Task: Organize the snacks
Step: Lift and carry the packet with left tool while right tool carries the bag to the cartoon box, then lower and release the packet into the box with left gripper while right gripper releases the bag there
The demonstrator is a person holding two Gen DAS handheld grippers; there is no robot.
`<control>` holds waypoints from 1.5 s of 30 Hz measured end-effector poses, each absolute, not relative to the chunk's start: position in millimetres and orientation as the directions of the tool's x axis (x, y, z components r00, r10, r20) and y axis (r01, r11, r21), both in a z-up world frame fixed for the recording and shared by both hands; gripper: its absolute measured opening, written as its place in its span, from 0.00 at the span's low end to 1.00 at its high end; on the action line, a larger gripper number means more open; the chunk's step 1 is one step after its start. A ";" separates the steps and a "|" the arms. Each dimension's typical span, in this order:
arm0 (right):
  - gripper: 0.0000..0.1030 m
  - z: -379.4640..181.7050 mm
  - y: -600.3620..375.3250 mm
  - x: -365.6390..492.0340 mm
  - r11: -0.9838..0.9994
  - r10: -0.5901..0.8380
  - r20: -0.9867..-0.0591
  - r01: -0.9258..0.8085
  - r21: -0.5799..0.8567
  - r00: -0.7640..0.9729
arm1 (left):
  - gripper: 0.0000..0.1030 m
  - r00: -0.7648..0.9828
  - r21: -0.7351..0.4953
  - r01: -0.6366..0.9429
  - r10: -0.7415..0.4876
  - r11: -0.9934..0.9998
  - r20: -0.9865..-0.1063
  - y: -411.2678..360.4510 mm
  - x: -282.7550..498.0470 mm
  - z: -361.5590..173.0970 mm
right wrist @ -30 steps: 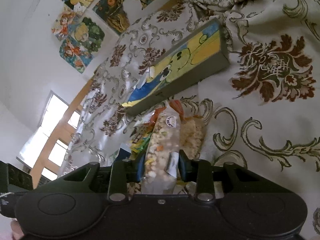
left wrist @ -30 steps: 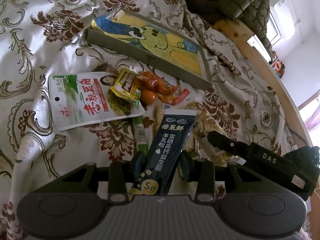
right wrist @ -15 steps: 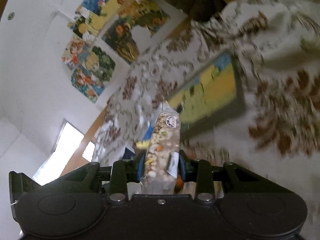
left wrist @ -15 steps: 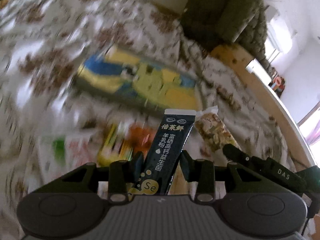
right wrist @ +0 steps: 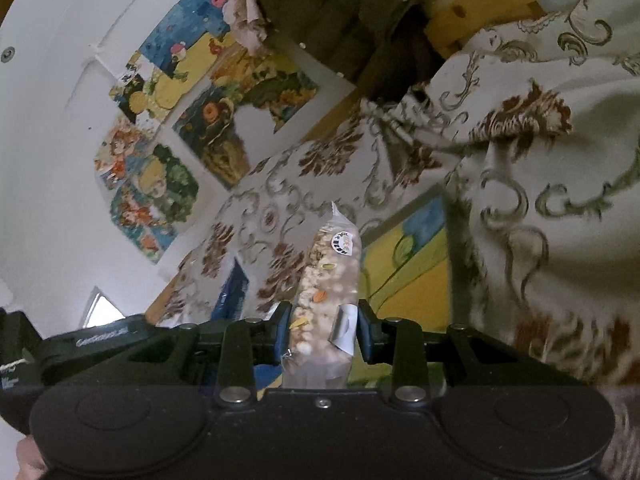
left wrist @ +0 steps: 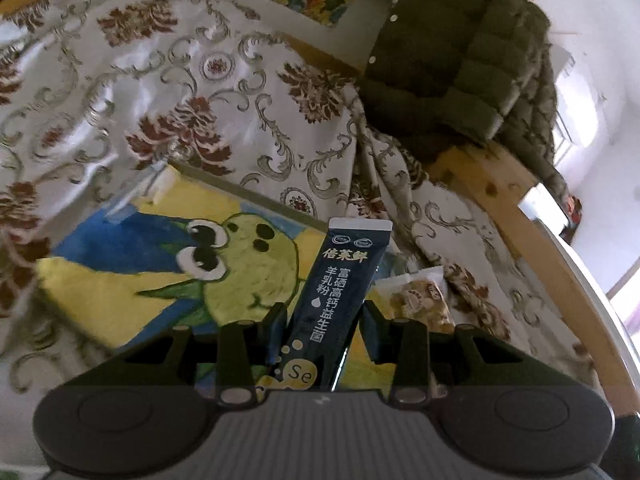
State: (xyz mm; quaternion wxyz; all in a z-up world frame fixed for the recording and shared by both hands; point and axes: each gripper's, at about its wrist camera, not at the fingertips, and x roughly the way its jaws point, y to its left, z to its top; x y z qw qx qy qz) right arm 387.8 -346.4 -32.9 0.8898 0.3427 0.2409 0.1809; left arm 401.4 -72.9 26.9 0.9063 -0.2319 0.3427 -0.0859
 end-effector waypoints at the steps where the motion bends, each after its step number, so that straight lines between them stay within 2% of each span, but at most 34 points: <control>1: 0.34 -35.1 -346.4 393.8 0.703 0.485 -0.305 -0.157 0.694 0.820 | 0.41 0.747 -0.484 -0.012 -0.314 0.875 -0.586 -76.9 410.4 21.8; 11: 0.34 -57.9 -333.2 422.7 0.749 0.470 -0.374 -0.137 0.648 0.799 | 0.41 0.722 -0.484 -0.075 -0.287 0.872 -0.629 -94.8 461.2 -22.0; 22: 0.35 -59.4 -314.5 417.8 0.850 0.410 -0.439 -0.161 0.502 0.799 | 0.42 0.712 -0.469 -0.148 -0.235 0.871 -0.662 -86.9 464.3 -41.8; 32: 0.35 -57.8 -299.8 413.7 0.911 0.352 -0.483 -0.174 0.374 0.801 | 0.44 0.683 -0.419 -0.143 -0.217 0.897 -0.697 -97.7 463.9 -48.0; 38: 0.40 -49.3 -300.1 406.3 0.923 0.328 -0.474 -0.171 0.344 0.817 | 0.58 0.688 -0.412 -0.147 -0.206 0.899 -0.696 -92.4 455.9 -40.3; 40: 0.52 -44.7 -301.8 402.7 0.925 0.322 -0.464 -0.170 0.340 0.825 | 0.69 0.704 -0.388 -0.156 -0.174 0.909 -0.689 -90.4 448.7 -33.2; 41: 0.55 -41.8 -302.7 400.1 0.926 0.320 -0.457 -0.171 0.337 0.830 | 0.72 0.716 -0.378 -0.159 -0.157 0.912 -0.681 -89.2 444.1 -29.0; 43: 0.63 -35.9 -304.4 394.8 0.928 0.314 -0.447 -0.172 0.330 0.837 | 0.85 0.745 -0.358 -0.160 -0.126 0.920 -0.656 -86.3 432.7 -19.3; 45: 0.71 -29.2 -304.3 388.5 0.932 0.308 -0.437 -0.175 0.318 0.845 | 0.88 0.776 -0.335 -0.161 -0.090 0.928 -0.624 -83.0 417.4 -8.9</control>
